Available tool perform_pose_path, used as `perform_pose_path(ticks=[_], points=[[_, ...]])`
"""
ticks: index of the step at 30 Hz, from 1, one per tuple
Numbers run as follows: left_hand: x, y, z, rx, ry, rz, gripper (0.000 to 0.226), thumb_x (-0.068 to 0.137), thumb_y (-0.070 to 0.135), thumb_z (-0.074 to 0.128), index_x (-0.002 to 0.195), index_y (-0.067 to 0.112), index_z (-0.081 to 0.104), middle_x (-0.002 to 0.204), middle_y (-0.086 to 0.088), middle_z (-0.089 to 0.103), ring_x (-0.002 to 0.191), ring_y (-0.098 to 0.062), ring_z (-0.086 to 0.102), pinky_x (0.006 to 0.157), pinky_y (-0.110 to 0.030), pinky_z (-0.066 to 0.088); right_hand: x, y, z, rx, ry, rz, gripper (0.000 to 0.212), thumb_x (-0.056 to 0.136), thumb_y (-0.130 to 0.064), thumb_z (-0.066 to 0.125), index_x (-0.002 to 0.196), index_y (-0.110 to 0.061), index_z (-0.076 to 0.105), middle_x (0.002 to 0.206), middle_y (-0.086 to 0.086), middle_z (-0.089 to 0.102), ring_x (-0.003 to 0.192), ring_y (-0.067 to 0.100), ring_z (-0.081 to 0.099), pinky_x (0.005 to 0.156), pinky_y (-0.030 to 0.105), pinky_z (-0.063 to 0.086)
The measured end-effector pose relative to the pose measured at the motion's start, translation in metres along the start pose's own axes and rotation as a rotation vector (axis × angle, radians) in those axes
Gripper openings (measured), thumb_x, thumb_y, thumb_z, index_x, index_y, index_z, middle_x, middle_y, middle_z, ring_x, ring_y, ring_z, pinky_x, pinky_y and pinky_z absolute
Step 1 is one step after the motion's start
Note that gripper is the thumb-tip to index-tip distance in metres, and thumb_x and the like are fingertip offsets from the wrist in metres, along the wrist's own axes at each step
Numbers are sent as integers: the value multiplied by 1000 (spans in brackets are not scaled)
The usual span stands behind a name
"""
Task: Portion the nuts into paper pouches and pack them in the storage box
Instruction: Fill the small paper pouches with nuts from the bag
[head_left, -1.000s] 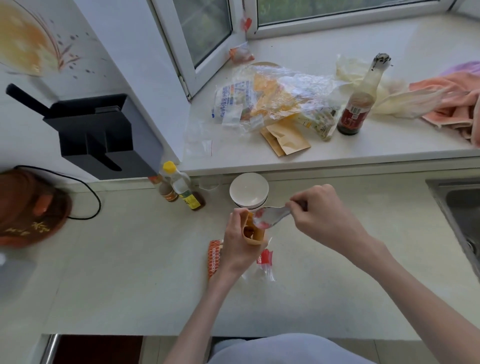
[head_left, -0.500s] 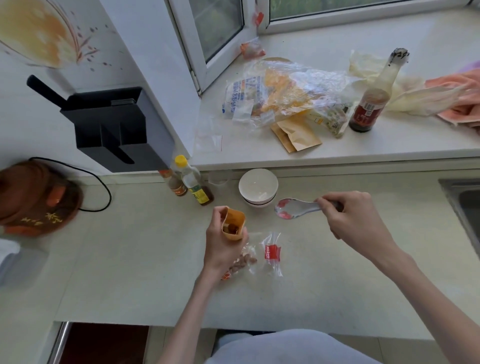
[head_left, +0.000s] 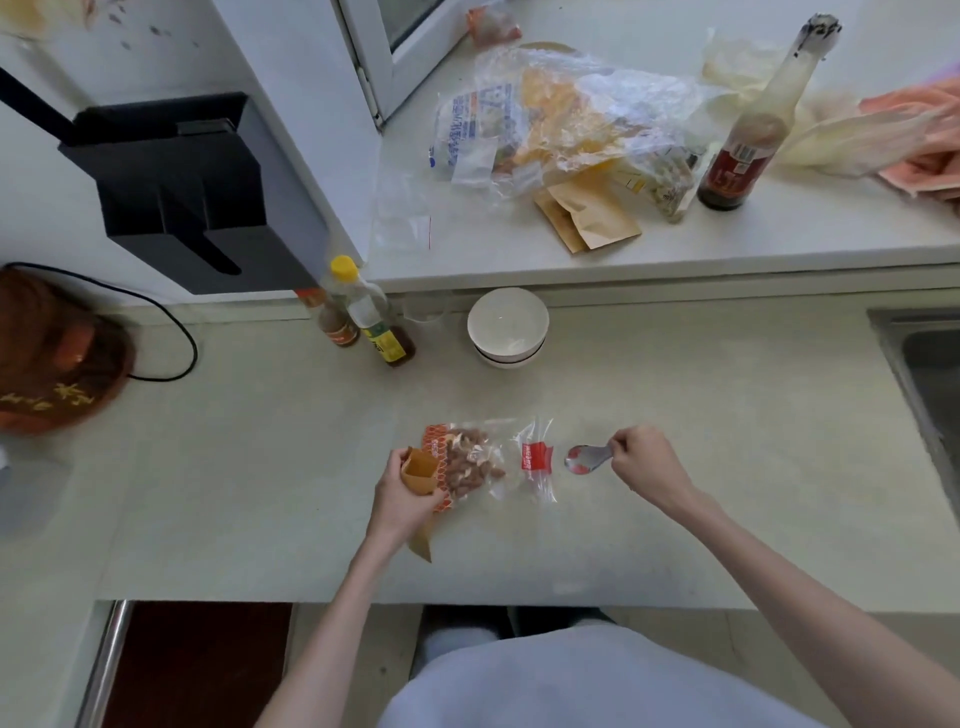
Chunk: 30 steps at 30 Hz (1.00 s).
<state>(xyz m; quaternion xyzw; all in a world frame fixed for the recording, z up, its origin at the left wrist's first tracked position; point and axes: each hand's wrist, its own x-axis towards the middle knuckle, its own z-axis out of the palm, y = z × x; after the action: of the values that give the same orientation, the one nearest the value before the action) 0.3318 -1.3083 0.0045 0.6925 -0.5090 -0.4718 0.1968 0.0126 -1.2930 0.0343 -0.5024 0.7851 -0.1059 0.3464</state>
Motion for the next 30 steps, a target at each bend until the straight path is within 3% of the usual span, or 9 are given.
perform_pose_path(ticks=[5,9,13,15,17,22,27,30], points=[[7,-24,3,-1,-46,-106,59,71,19,83,115,30,46,99,18,57,90,-2,57,63,-12,42,9,-6,22,-23,-30,-17,19,80,3,46,64,8,56,58,19,43,58,31,39,54,35,29],[18,-29,6,-2,-70,-148,60,71,18,83,117,27,46,103,11,59,92,-5,57,64,-16,44,18,-16,33,19,-41,-26,19,80,2,46,67,8,58,59,26,50,55,39,46,53,39,40],[27,-32,11,-7,-120,-184,61,71,17,82,121,23,47,108,5,61,94,-10,59,67,-18,44,19,-25,48,47,-93,-41,23,84,0,46,73,5,65,59,15,56,53,30,51,57,41,49],[30,-33,15,2,-146,-191,59,70,16,82,118,21,48,108,2,61,97,-16,60,67,-19,44,18,-29,57,42,-124,-51,25,86,-3,47,74,4,67,59,17,56,51,33,49,57,40,49],[35,-33,17,10,-166,-207,57,70,12,80,117,19,49,109,-2,61,99,-20,60,70,-23,46,17,-32,66,48,-134,-57,29,88,-8,49,67,3,65,55,19,51,48,31,42,52,39,47],[46,-39,15,-13,-206,-239,60,67,4,79,118,15,50,109,-5,61,101,-24,60,82,-33,52,18,-44,83,22,-130,-99,34,83,-6,47,50,-6,50,47,8,35,46,19,24,45,32,24],[51,-40,12,-76,-274,-252,60,68,5,79,118,19,49,103,2,60,92,-13,60,70,-26,49,20,-58,99,13,-103,-107,32,83,-1,48,51,-3,43,48,11,34,49,23,24,49,32,23],[53,-42,11,-111,-296,-259,58,68,4,78,116,20,49,102,1,62,93,-16,61,70,-27,51,23,-65,105,-20,-87,-113,33,80,2,46,50,-7,40,44,7,31,49,25,26,49,32,24]])
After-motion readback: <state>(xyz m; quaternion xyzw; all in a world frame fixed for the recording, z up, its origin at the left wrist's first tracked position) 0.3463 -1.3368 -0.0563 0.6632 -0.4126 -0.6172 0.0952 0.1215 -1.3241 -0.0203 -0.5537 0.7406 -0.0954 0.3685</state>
